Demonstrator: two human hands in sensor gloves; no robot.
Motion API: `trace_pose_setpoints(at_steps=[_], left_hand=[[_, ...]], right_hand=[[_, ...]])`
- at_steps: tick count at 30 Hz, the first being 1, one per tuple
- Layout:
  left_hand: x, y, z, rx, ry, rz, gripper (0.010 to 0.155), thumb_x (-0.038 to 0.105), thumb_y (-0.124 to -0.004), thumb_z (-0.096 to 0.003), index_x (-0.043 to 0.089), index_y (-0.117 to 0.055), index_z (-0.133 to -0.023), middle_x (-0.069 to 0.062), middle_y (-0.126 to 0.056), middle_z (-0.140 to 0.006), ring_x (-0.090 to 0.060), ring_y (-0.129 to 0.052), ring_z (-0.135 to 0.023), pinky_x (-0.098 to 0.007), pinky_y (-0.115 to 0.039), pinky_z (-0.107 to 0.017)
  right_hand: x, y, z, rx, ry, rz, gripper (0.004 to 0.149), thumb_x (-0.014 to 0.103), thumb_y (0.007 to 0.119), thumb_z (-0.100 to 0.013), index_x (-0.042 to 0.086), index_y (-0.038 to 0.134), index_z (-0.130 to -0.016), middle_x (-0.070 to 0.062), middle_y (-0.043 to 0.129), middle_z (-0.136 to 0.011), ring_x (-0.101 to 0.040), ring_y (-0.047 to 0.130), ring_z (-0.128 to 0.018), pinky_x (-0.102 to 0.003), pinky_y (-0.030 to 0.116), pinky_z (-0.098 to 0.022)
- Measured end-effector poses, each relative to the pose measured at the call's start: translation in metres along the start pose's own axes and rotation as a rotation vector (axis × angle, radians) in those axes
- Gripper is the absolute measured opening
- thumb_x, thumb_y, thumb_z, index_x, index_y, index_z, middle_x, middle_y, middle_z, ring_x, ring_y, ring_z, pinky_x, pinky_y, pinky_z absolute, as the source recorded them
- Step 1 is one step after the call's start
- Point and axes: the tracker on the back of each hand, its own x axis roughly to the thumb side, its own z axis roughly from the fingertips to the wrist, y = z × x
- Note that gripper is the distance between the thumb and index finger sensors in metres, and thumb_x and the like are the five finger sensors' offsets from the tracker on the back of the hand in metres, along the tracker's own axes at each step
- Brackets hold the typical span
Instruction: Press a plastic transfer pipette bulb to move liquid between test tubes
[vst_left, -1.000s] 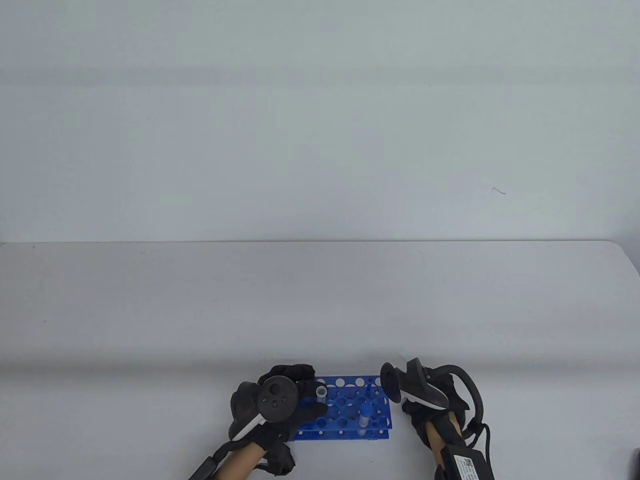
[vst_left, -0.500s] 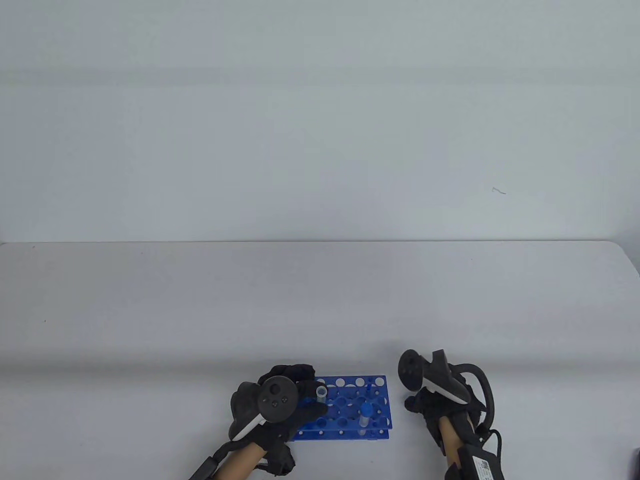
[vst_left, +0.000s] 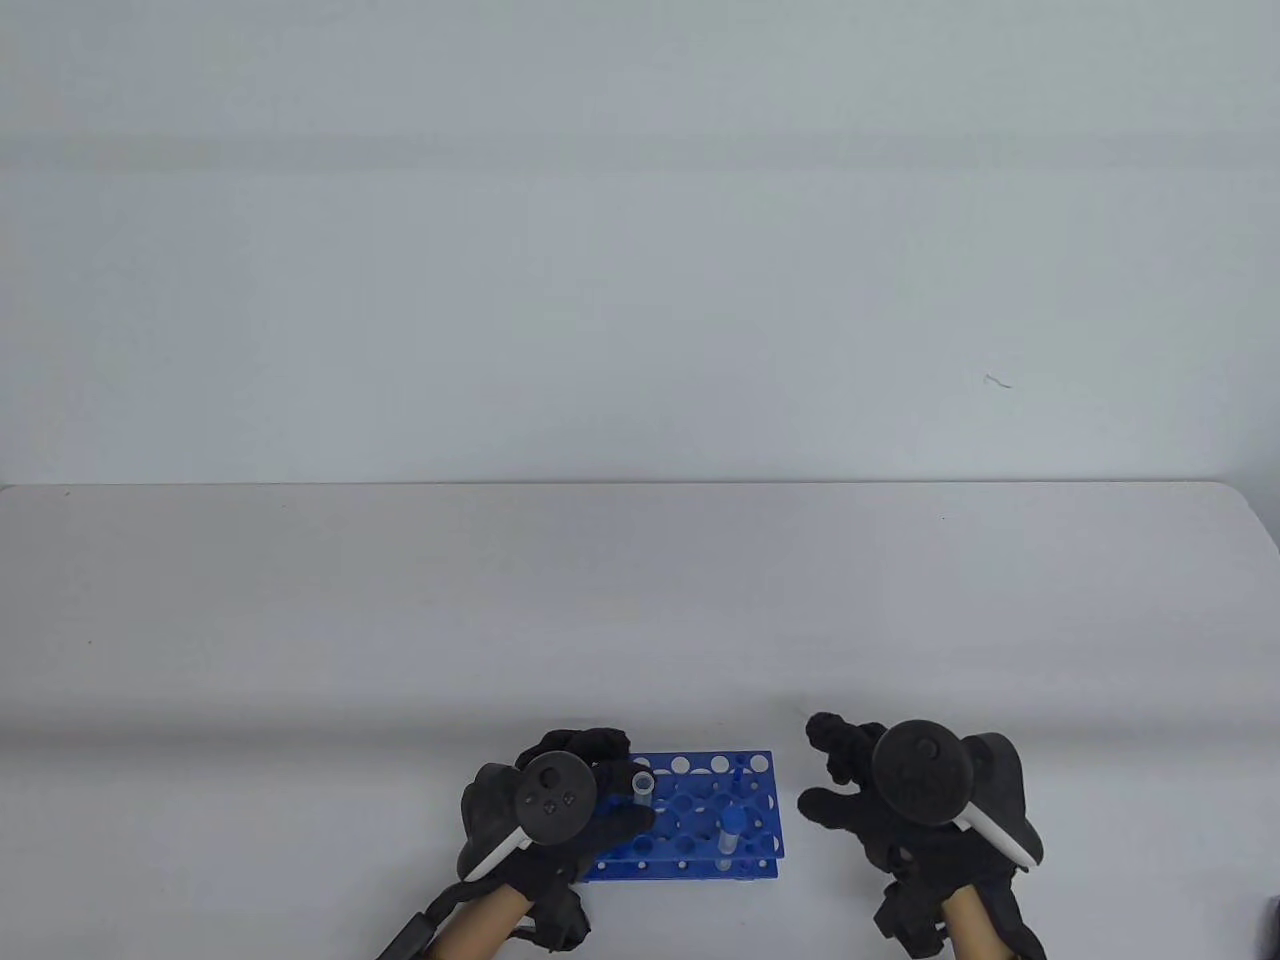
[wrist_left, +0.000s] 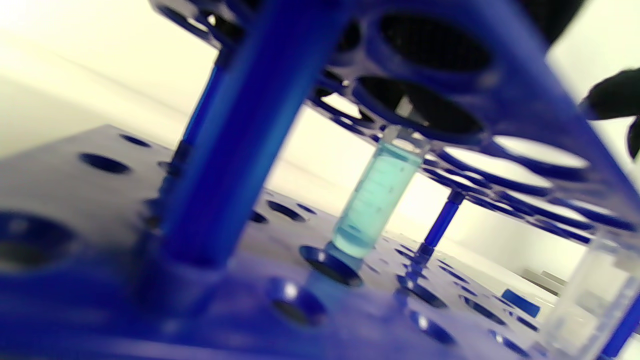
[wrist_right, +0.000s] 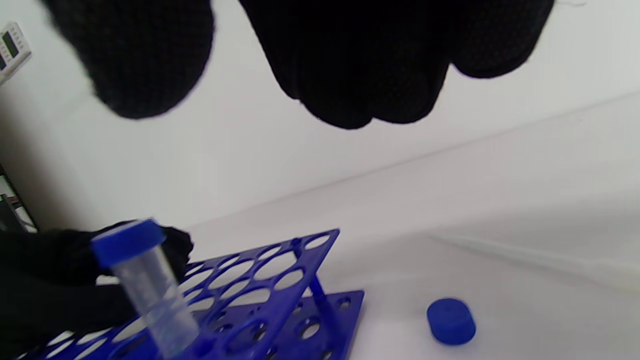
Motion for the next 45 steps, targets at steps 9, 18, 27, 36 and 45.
trace_pose_setpoints(at_steps=[9, 18, 27, 36, 45], left_hand=[[0.0, 0.0, 0.0, 0.002, 0.002, -0.003, 0.052, 0.058, -0.08, -0.0388, 0.041, -0.079, -0.088, 0.011, -0.057, -0.112, -0.021, -0.049, -0.101, -0.047, -0.042, -0.08], [0.0, 0.0, 0.0, 0.002, 0.001, -0.003, 0.052, 0.058, -0.08, -0.0388, 0.041, -0.079, -0.088, 0.01, -0.057, -0.112, -0.021, -0.049, -0.101, -0.047, -0.042, -0.08], [0.0, 0.0, 0.0, 0.002, 0.001, -0.003, 0.052, 0.058, -0.08, -0.0388, 0.041, -0.079, -0.088, 0.011, -0.057, -0.112, -0.021, -0.049, -0.101, -0.047, -0.042, -0.08], [0.0, 0.0, 0.0, -0.001, -0.001, -0.004, 0.052, 0.058, -0.08, -0.039, 0.041, -0.078, -0.089, 0.011, -0.057, -0.112, -0.021, -0.049, -0.101, -0.047, -0.042, -0.08], [-0.009, 0.012, 0.004, -0.063, -0.021, -0.048, 0.081, 0.06, -0.08, -0.0368, 0.033, -0.057, -0.109, 0.001, -0.043, -0.121, -0.026, -0.041, -0.105, -0.05, -0.041, -0.08]], right_hand=[[0.026, 0.047, -0.011, 0.113, -0.057, 0.133, 0.082, 0.053, 0.084, -0.03, 0.012, 0.07, -0.099, -0.006, 0.085, -0.075, -0.03, 0.08, -0.068, -0.058, 0.062, -0.059], [0.029, 0.067, -0.014, 0.098, -0.036, 0.143, 0.078, 0.054, 0.084, -0.029, 0.012, 0.075, -0.094, -0.004, 0.085, -0.068, -0.03, 0.08, -0.064, -0.058, 0.062, -0.057], [0.03, 0.08, -0.014, 0.021, -0.029, 0.165, 0.067, 0.051, 0.085, -0.029, 0.017, 0.082, -0.087, 0.001, 0.086, -0.058, -0.027, 0.083, -0.058, -0.057, 0.065, -0.055], [0.027, 0.084, -0.014, -0.008, -0.033, 0.129, 0.052, 0.049, 0.087, -0.029, 0.028, 0.086, -0.077, 0.004, 0.088, -0.052, -0.025, 0.086, -0.053, -0.055, 0.067, -0.054], [0.025, 0.084, -0.013, -0.021, -0.036, 0.105, 0.051, 0.049, 0.089, -0.028, 0.029, 0.087, -0.075, 0.003, 0.088, -0.05, -0.025, 0.085, -0.052, -0.055, 0.067, -0.054]])
